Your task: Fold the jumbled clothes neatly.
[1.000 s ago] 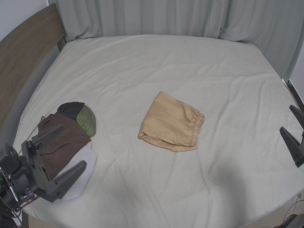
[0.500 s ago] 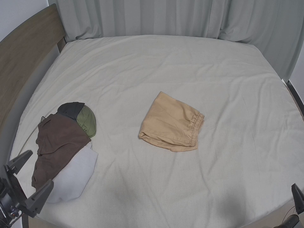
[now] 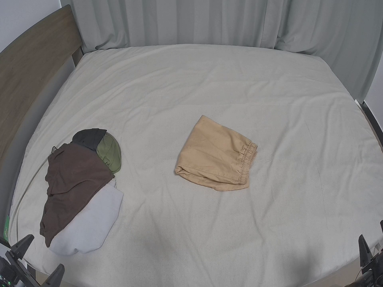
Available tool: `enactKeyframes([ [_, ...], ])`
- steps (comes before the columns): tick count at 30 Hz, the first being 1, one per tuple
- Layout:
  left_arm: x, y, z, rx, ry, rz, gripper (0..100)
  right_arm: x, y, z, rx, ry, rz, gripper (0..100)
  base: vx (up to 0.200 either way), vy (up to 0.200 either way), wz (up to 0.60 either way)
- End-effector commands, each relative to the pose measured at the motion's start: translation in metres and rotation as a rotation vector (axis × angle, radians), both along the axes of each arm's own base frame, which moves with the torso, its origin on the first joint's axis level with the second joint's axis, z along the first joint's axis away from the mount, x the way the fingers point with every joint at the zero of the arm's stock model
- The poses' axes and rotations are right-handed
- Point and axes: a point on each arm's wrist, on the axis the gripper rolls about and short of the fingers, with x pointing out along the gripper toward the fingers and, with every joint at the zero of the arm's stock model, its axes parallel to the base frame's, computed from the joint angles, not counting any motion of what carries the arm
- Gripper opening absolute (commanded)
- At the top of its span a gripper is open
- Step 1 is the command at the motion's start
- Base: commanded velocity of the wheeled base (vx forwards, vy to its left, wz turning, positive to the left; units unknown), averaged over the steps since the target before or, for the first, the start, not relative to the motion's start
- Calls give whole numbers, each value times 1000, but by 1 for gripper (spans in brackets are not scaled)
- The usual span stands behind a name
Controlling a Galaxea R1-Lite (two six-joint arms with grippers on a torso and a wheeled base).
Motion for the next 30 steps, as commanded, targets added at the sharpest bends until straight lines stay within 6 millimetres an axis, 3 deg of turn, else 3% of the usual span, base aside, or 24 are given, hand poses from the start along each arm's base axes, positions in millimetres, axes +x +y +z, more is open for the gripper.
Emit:
enactKeyframes([
  [1,-7,1,-11,-9,-25,75,100,-1,0,-10,18,31,-18,100,0,0,0],
  [7,-14,2,-14,22,-109,241,100,-2,1,-9,2,25,13,100,0,0,0],
  [24,-14,8,-15,-82,-81,508,100,-2,0,-10,6,25,6,100,0,0,0],
  [30,-14,5,-18,-74,-48,385,100,-1,1,-10,4,20,7,100,0,0,0],
])
